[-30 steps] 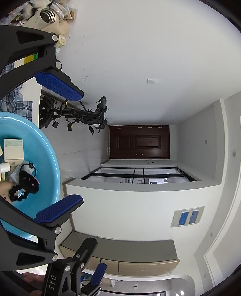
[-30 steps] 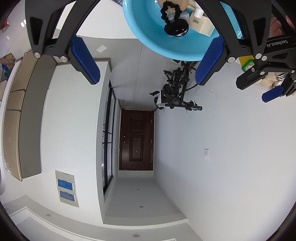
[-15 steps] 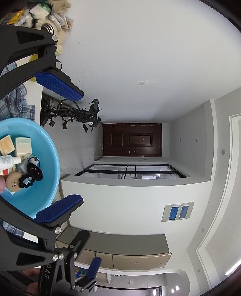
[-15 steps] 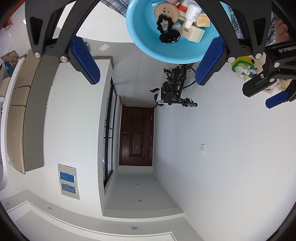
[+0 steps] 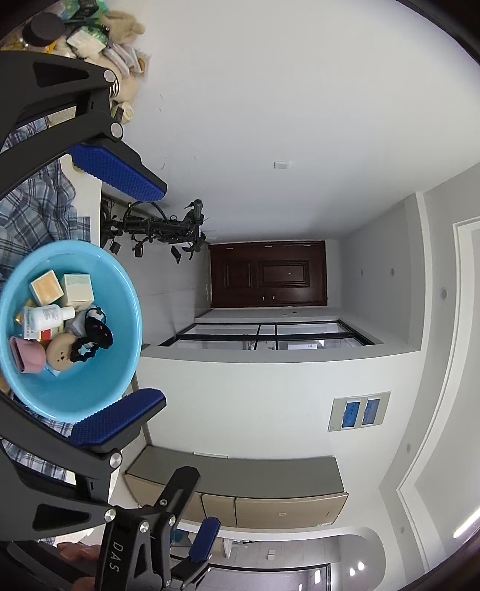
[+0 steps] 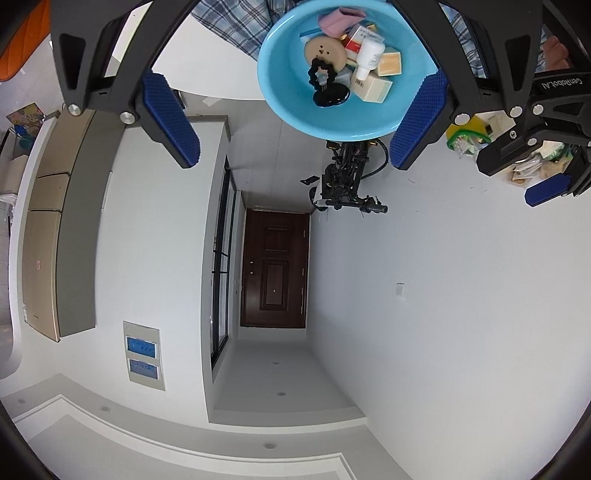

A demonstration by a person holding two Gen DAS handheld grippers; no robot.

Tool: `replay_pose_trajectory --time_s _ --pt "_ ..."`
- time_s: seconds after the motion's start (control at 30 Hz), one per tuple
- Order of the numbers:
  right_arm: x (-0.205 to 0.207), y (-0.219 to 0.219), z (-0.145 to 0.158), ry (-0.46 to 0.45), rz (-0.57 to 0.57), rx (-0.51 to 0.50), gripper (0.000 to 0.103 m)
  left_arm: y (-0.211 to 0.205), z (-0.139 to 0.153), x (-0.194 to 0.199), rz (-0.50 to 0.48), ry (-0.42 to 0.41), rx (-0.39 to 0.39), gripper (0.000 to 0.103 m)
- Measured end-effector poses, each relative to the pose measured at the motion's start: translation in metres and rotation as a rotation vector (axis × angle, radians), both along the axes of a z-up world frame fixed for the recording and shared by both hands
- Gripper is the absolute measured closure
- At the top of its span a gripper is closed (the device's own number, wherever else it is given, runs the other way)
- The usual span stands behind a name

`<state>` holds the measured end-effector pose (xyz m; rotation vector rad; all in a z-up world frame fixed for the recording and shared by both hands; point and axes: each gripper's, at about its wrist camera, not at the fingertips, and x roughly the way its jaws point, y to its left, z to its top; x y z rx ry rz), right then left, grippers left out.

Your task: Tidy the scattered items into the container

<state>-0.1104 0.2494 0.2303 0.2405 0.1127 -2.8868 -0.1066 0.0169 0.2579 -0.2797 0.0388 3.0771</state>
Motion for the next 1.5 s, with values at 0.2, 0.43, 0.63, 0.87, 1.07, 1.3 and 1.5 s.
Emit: replay_pose_trajectory --time_s 0.2,0.43,0.63,0.87,1.07,1.3,1.5 --pt "0.028 0.000 0.007 0.020 0.007 -0.002 0.001 -0.002 0.011 0.032 -0.005 0.016 0.006 0.000" --pt "0.060 0.001 0.009 0.047 0.011 0.000 0.001 -0.007 0.018 0.070 -0.010 0.044 0.028 0.000" --pt "0.084 0.008 0.001 0.066 0.015 -0.017 0.001 -0.011 0.012 0.097 -0.012 0.072 0.043 0.000" --pt "0.095 0.013 -0.014 0.052 -0.012 -0.012 0.001 -0.008 -0.007 0.115 0.023 0.081 -0.002 0.000" --pt "0.100 0.017 -0.034 0.056 -0.032 -0.027 0.001 -0.012 -0.028 0.121 0.022 0.058 0.016 0.000" --pt "0.103 0.024 -0.065 0.024 -0.012 -0.054 0.001 -0.013 -0.053 0.114 0.019 0.026 0.016 0.000" --pt "0.104 0.022 -0.100 -0.017 0.000 -0.012 0.001 -0.021 -0.080 0.119 0.046 0.060 0.076 0.000"
